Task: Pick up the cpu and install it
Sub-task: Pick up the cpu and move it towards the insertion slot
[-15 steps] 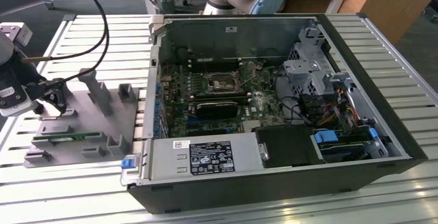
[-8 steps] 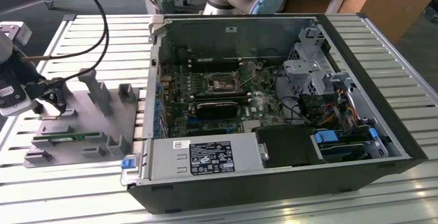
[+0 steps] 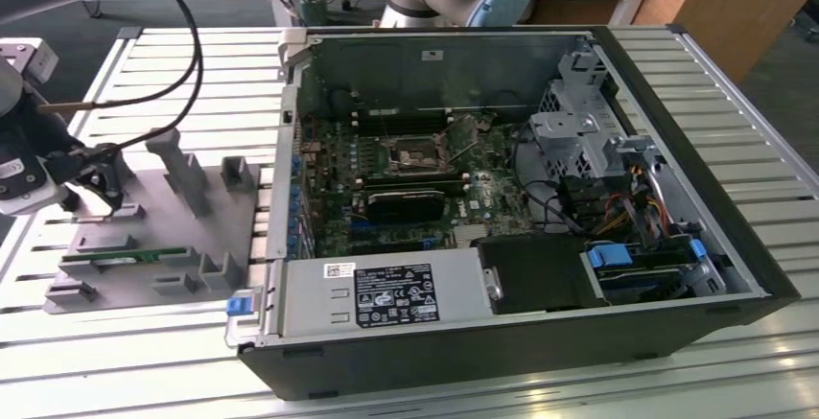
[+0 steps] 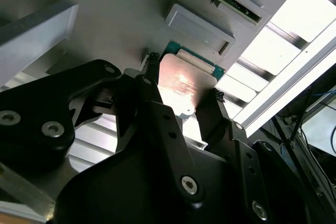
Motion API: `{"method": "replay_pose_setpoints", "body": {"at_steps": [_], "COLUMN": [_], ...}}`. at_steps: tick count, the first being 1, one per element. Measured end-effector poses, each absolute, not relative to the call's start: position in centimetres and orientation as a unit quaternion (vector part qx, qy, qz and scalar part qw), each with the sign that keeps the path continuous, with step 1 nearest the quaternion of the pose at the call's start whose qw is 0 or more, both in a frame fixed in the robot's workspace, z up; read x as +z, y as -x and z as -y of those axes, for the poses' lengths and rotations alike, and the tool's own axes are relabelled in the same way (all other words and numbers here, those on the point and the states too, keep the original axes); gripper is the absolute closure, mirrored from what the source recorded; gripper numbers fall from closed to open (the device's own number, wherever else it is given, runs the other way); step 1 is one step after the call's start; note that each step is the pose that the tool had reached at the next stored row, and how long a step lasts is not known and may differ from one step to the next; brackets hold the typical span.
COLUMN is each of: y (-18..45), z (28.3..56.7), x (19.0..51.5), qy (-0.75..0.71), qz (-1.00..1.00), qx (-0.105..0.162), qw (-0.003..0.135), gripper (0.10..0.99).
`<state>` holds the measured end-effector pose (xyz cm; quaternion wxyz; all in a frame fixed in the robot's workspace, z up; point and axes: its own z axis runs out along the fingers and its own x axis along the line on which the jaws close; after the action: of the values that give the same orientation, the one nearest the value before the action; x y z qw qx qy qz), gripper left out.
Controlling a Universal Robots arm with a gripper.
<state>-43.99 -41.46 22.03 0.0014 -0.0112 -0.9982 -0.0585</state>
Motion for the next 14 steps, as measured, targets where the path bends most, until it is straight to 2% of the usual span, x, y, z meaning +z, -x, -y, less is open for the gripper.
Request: {"method": "replay_pose_setpoints", "body": {"at_steps": [14], "y": [43.99], "z": [41.41], "x": [22.77], "qy": [0.011], "qz": [0.998], "qx": [-0.058], "qw": [0.001], "gripper": [0.553]}}
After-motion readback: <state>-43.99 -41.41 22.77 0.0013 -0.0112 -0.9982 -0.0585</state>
